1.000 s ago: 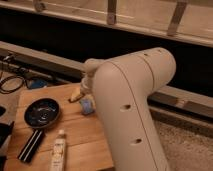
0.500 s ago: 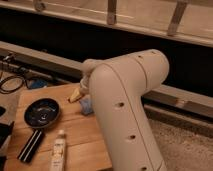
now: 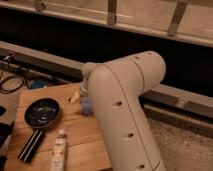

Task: Place the white sponge in the ceramic bowl

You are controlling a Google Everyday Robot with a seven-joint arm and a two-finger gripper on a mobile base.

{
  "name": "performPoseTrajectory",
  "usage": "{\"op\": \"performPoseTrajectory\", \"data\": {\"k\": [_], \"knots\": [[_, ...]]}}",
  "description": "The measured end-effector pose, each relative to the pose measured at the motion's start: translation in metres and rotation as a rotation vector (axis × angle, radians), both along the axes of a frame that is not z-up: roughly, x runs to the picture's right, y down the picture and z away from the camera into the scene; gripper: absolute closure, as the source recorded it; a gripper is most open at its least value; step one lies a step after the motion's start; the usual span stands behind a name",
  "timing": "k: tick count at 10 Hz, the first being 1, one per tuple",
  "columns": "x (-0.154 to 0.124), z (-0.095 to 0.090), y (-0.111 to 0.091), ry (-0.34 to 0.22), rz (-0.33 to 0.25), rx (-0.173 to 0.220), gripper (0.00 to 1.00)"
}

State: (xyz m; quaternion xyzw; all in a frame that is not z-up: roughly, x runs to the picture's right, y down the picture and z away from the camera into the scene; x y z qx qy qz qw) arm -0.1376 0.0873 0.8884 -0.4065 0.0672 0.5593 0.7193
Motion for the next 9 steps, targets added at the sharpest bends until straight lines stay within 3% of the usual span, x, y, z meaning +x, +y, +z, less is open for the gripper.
{"op": "performPoseTrajectory", "data": {"k": [5,6,9], "knots": [[0.0,0.02,0.03,0.033,-0.027,-0.074,0.22],[0.003,0.018,0.029,0.035,-0.029,-0.073,0.28],[0.01,0.014,0.026,0.039,-0.036,-0.076,0.59]]}}
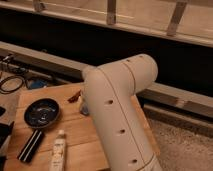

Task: Place the white sponge in the ceramic bowl

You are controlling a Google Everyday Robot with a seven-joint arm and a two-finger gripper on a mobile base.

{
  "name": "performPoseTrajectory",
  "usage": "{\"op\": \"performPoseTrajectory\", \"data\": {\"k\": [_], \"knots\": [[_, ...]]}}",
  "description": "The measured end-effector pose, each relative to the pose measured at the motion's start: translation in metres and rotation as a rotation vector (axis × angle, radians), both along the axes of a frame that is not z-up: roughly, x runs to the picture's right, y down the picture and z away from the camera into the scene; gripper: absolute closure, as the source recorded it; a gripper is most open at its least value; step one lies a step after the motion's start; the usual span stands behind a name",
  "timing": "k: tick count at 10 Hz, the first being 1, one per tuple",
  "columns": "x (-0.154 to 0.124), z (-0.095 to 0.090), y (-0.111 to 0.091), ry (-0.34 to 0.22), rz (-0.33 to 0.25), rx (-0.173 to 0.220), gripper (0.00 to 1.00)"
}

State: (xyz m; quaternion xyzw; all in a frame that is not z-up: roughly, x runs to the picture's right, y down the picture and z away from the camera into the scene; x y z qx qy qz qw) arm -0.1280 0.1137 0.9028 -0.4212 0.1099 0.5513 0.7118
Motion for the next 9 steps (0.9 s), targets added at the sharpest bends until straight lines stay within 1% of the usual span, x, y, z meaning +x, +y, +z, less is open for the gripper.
{"op": "performPoseTrajectory", "data": {"k": [2,4,5,8,9], "knots": [[-0.003,0.0,0.001,-0.001,-0.001,-0.003,0.82],[-0.004,0.005,0.012,0.015,-0.022,-0.034,0.96],[-0.005,0.004,0.014,0.014,-0.024,-0.039,1.0],[-0.002,0.003,0.012,0.016,-0.032,-0.035,1.0],[-0.004,0.004,0.015,0.007,-0.016,-0.036,1.0]]}}
